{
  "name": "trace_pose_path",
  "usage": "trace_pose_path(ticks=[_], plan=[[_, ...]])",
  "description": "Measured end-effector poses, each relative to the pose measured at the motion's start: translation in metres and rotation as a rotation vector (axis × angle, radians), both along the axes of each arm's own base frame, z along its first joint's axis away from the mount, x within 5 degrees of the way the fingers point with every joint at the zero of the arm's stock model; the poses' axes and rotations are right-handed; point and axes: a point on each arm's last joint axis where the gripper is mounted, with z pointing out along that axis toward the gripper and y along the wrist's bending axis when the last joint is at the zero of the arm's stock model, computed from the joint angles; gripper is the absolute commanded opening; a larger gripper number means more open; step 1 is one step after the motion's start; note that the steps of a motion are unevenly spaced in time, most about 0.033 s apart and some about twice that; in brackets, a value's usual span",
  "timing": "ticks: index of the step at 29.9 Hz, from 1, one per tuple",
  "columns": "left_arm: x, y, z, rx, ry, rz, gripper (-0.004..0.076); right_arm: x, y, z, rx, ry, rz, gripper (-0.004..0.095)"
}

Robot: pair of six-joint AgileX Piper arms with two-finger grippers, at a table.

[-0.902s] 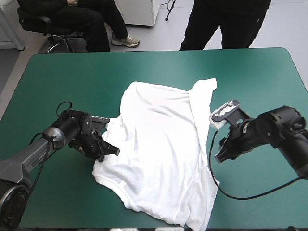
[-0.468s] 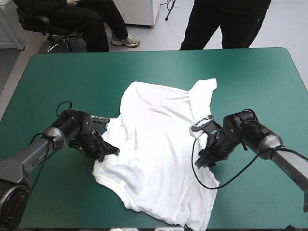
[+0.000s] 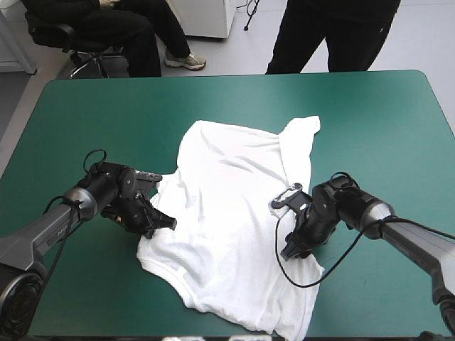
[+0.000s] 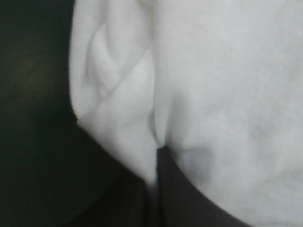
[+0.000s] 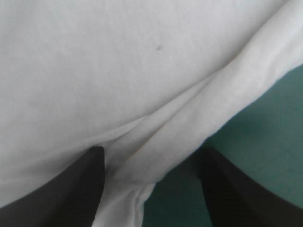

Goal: Fold the cloth

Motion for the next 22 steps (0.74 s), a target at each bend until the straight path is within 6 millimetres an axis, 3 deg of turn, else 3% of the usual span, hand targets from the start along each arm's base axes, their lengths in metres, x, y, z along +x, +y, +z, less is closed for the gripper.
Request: trace_pose_path(ticks=[9, 17, 20, 22], plan=[[0.000, 0.000, 0.000, 0.000, 0.000, 0.000, -0.0017, 0.000, 0.000, -0.004, -0.008, -0.015, 0.009, -0.0011], [0.006, 0.002, 0.010, 0.030, -0.041, -0.027, -0.0017, 0.000, 0.005, 0.003, 0.028, 0.009, 0.001, -0.0017], [0.007, 0.003, 0.037, 0.019, -0.128, -0.035, -0.0017, 0.003, 0.012, 0.016, 0.061, 0.013, -0.007, -0.0017], [0.005, 0.004, 0.063, -0.003, -0.204, -0.037, -0.0017, 0.008, 0.016, 0.044, 0.100, -0.040, -0.020, -0.0017]])
